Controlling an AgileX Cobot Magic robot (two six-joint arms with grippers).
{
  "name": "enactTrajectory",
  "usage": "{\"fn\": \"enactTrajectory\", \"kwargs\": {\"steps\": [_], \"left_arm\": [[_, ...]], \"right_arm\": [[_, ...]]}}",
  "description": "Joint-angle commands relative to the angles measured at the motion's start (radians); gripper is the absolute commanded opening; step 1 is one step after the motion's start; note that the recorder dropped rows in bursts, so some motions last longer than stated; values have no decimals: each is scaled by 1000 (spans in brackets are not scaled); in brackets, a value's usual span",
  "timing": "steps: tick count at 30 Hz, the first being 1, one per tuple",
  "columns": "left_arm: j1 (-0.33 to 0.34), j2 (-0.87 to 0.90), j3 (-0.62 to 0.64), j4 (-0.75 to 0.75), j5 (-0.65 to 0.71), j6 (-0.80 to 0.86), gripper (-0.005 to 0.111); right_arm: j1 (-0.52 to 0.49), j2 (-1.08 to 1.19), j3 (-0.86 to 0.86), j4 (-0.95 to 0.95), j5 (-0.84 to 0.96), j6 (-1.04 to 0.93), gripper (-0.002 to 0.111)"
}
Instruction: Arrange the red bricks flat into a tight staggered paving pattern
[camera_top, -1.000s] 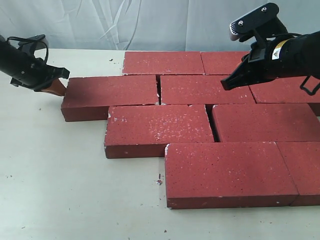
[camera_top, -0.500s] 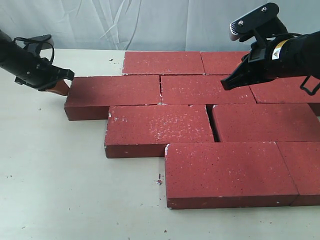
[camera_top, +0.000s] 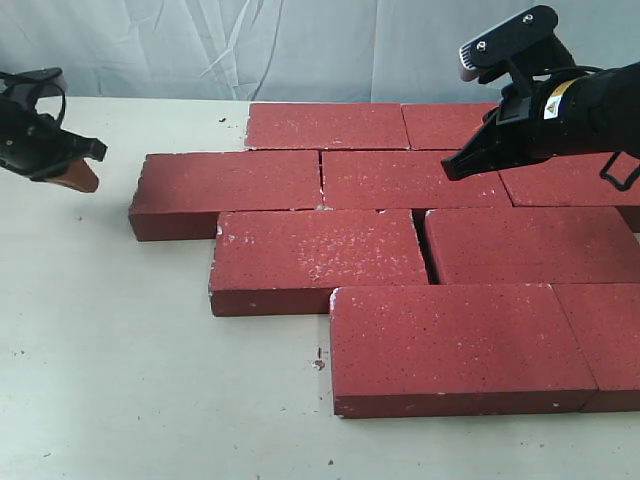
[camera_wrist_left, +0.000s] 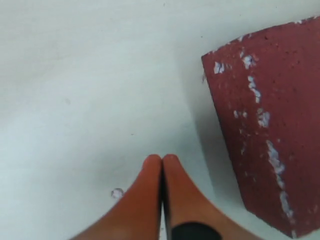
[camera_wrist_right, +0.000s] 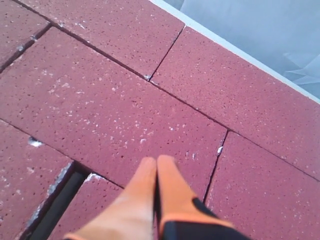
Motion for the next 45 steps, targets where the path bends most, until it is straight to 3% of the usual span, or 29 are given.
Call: {"fn": "enactTrajectory", "kwargs": {"steps": [1,7,15,30,45], "left_arm": [[-20,-111,8,132,49,-100,0],[-90,-246,140,168,75,-123,0],[-241,-284,288,198,94,-123,0],[-443,-255,317,132,-75,-123,0],[-471,-179,317,106,-115,-123,0]], "right_arm": [[-4,3,6,-2,-15,-6,-1],[-4,3,6,-1,-11,-6,-1],[-4,3,6,-4,12,-8,-1],[-4,3,6,-4,23,-8,-1],[-4,3,6,-4,21,-8,-1]]}}
